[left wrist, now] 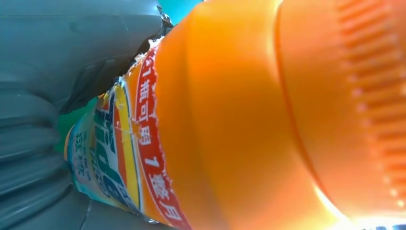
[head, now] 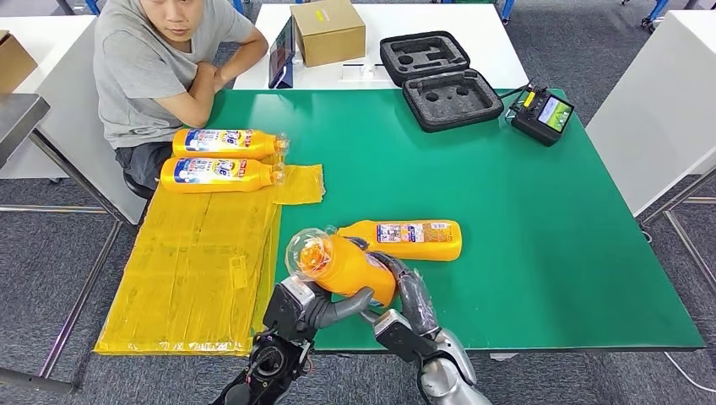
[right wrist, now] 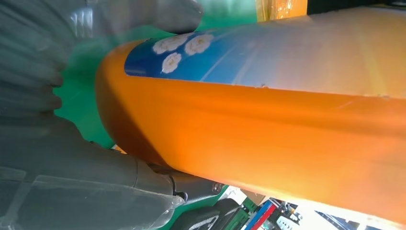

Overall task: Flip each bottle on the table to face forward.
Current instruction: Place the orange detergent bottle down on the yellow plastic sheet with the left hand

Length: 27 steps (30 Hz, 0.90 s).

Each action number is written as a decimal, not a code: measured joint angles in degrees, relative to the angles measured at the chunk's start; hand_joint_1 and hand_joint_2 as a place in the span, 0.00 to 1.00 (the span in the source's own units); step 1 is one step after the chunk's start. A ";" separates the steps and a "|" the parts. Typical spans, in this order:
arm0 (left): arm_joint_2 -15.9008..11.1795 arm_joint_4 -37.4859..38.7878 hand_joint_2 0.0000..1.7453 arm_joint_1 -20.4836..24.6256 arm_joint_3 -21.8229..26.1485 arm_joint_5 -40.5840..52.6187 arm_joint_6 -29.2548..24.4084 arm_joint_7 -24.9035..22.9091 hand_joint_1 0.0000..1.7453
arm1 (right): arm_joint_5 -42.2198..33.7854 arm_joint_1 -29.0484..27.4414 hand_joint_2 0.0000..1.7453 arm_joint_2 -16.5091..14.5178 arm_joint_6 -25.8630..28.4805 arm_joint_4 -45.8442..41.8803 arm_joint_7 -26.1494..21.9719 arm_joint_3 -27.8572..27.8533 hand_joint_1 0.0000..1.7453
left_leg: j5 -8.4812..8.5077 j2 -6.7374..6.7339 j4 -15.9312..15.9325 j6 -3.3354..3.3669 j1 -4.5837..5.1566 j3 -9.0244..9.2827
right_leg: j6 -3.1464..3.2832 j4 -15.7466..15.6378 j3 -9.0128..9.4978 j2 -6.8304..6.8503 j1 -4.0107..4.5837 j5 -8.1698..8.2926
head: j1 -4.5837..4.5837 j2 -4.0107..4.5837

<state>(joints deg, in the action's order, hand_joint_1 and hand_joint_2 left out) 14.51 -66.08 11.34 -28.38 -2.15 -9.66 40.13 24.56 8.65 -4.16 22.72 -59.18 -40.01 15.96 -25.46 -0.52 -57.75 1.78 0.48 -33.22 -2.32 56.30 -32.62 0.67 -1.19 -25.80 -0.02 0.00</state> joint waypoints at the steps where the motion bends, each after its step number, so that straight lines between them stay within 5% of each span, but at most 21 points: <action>1: 0.00 0.01 1.00 0.04 0.02 -0.01 -0.01 -0.01 1.00 | -0.02 0.06 1.00 -0.01 0.00 0.16 -0.01 0.18 1.00 | 0.00 0.00 0.00 0.00 0.00 0.00 | 0.00 0.00 0.00 0.00 0.00 0.00 | 0.00 0.00; 19: -0.32 0.01 1.00 0.66 0.00 0.64 -0.66 -0.02 1.00 | -2.27 1.14 1.00 -0.15 -0.05 1.86 -0.03 2.09 0.94 | 0.00 0.00 0.00 0.00 0.00 0.00 | 0.00 0.00 0.00 0.00 0.00 0.00 | 0.00 0.00; 20: -0.32 0.01 1.00 0.68 -0.01 0.68 -0.87 -0.02 1.00 | -2.39 1.21 1.00 -0.15 -0.07 1.91 -0.03 2.14 0.82 | 0.00 0.00 0.00 0.00 0.00 0.00 | 0.00 0.00 0.00 0.00 0.00 0.00 | -0.01 0.00; 23: -0.37 0.01 1.00 0.79 -0.01 1.03 -1.64 -0.04 1.00 | -2.90 1.45 1.00 -0.15 -0.25 2.09 -0.03 2.25 0.13 | 0.00 0.00 0.00 0.00 0.00 0.00 | 0.00 0.00 0.00 0.00 0.00 0.00 | -0.01 0.00; 24: -0.43 0.01 1.00 0.85 -0.02 1.30 -1.94 -0.04 1.00 | -3.14 1.49 1.00 -0.15 -0.37 2.13 -0.03 2.30 0.01 | 0.00 0.00 0.00 0.00 0.00 0.00 | 0.00 0.00 0.00 0.00 0.01 0.00 | 0.00 0.00; 27: -0.91 -0.03 1.00 1.18 0.00 2.32 -3.04 -0.03 1.00 | -3.94 1.51 1.00 -0.26 -0.78 2.26 -0.03 2.46 0.00 | 0.00 0.00 0.00 0.00 -0.01 0.00 | 0.00 0.01 0.00 0.00 0.01 0.00 | -0.01 0.00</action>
<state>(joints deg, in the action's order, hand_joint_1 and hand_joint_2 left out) 13.61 -66.11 12.52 -28.38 0.17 -12.69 40.10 20.62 10.16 -4.42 21.94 -56.93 -40.04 18.41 -25.46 -0.52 -57.75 1.78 0.47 -33.22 -2.32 56.30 -32.62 0.67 -1.18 -25.80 -0.03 0.00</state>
